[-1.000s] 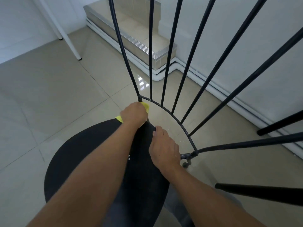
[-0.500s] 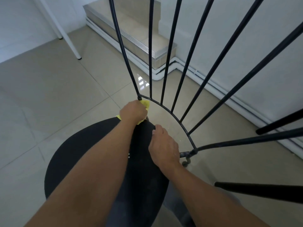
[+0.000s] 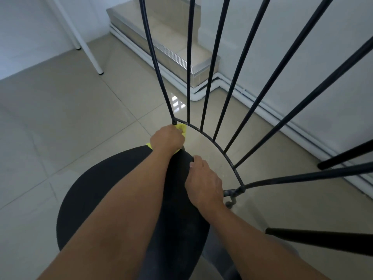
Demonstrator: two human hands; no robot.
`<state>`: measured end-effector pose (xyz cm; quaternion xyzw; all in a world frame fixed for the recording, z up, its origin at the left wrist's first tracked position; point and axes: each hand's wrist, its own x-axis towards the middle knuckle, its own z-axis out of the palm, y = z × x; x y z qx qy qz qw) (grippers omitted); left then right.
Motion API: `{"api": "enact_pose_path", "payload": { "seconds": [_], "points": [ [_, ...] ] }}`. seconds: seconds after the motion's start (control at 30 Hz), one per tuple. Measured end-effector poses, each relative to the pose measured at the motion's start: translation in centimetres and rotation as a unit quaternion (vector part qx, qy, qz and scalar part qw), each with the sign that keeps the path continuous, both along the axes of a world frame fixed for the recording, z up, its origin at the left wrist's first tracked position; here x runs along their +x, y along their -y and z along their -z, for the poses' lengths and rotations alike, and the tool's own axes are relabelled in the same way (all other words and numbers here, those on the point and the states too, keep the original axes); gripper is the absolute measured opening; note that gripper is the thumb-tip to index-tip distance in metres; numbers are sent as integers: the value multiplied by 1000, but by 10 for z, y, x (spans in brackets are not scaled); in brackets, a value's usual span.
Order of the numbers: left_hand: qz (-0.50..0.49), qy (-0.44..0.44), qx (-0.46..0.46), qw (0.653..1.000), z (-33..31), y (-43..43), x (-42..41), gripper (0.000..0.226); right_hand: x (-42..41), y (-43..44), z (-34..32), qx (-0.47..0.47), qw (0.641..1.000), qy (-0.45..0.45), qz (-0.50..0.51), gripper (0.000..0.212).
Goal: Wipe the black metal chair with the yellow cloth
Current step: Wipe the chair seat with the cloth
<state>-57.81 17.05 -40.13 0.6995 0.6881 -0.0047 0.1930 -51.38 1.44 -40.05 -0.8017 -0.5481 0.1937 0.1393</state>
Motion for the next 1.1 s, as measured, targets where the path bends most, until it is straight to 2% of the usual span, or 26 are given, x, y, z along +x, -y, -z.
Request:
{"api": "enact_pose_path", "payload": {
  "seconds": [0.07,0.23,0.3,0.43,0.53,0.63,0.8,0.97,1.1],
  "points": [
    [-2,-7,4,1000,2,0,-2,33,0,0,0,3,1000,-2,-1,28],
    [72,10,-40,997,3,-9,-14,36,0,0,0,9,1000,-4,-8,28],
    [73,6,6,997,2,-2,-18,37,1,0,-1,13,1000,-7,-12,28],
    [115,-51,172,977,6,32,-34,35,0,0,0,19,1000,-7,-13,30],
    [122,-52,207,969,13,56,-49,44,1,0,5,28,1000,-9,-9,30],
    [124,-53,192,972,12,86,-62,56,3,9,6,99,995,-26,-7,24],
    [148,-73,127,978,8,124,-76,72,28,58,-5,189,973,-131,-13,12],
    [166,-73,93,979,-1,141,-71,82,55,91,-30,128,960,-217,121,33],
    [189,-69,62,978,-9,157,-53,77,66,100,-48,116,949,-219,197,41]
  ]
}}
